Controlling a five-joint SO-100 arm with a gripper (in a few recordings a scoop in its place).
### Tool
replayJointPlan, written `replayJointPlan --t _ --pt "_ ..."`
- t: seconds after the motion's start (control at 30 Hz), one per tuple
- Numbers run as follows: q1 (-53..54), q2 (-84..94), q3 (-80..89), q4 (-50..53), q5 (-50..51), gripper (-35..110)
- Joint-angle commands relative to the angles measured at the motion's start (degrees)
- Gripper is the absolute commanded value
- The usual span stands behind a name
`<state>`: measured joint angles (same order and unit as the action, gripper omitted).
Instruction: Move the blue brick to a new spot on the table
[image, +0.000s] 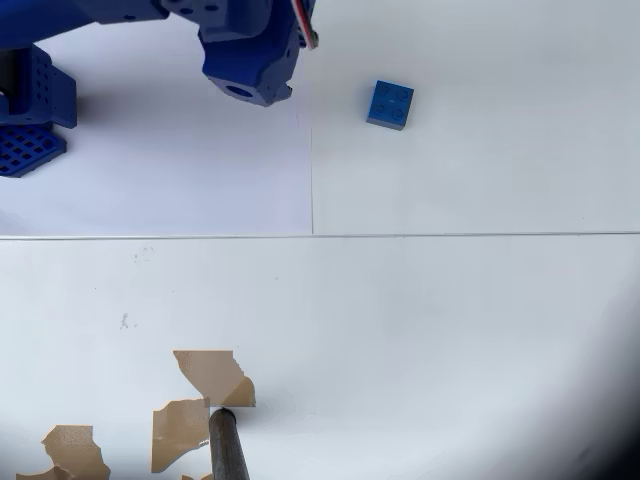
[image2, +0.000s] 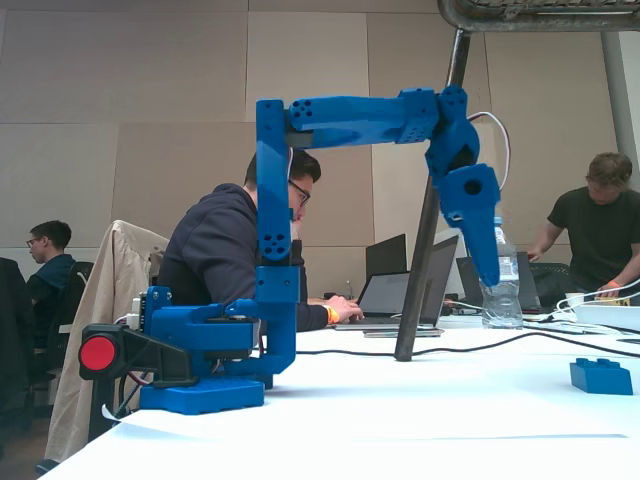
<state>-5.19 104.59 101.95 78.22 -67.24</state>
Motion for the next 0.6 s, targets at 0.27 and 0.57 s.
replayJointPlan --t 0.27,0.57 --pt "2.37 60.47 56.16 -9.93 -9.23 0" --pt "4.04 86.04 73.3 -2.9 -13.18 0"
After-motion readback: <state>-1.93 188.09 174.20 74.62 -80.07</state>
